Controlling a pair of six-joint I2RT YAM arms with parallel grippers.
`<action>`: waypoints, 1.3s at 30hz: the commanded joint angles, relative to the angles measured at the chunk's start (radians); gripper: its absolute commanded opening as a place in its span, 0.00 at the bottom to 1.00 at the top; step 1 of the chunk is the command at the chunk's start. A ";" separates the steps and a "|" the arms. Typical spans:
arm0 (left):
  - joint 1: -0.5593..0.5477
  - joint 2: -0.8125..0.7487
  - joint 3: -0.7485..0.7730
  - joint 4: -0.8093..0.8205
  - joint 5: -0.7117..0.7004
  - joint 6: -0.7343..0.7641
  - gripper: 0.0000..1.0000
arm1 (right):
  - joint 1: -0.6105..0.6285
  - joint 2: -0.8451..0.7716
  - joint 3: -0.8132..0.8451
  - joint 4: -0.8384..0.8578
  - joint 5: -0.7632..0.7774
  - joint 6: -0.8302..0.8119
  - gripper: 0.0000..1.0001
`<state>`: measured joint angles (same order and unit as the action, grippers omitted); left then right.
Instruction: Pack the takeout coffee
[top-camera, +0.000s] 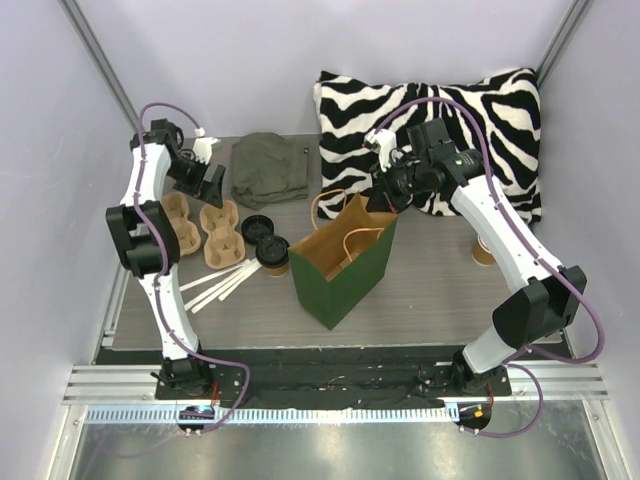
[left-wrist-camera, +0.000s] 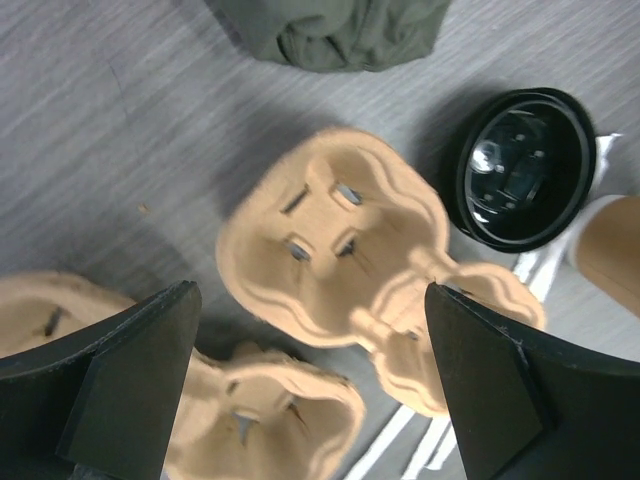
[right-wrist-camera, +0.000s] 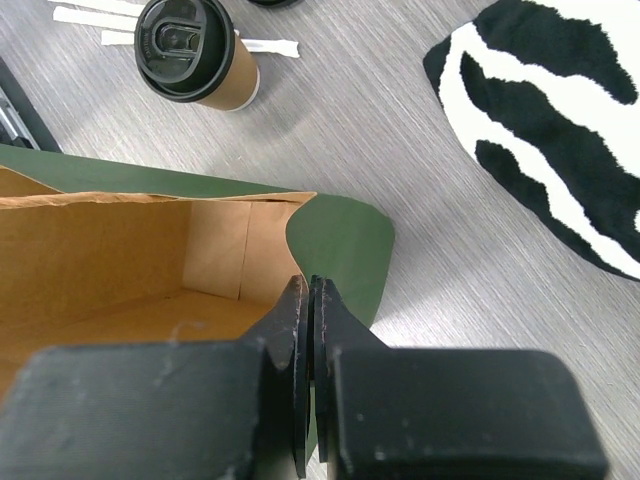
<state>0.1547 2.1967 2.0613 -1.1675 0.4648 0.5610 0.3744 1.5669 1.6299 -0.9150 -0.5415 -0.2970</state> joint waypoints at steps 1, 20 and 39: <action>0.002 0.040 0.077 0.017 0.015 0.065 1.00 | -0.002 0.025 0.028 -0.065 0.002 -0.025 0.01; 0.022 0.126 0.105 -0.101 0.038 0.421 0.86 | -0.002 0.102 0.088 -0.122 -0.015 -0.037 0.01; 0.020 0.170 0.138 -0.072 0.055 0.356 0.26 | -0.015 0.137 0.179 -0.194 -0.011 -0.051 0.42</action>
<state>0.1688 2.3749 2.1582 -1.2396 0.4953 0.9154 0.3717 1.6943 1.7607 -1.0710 -0.5747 -0.3286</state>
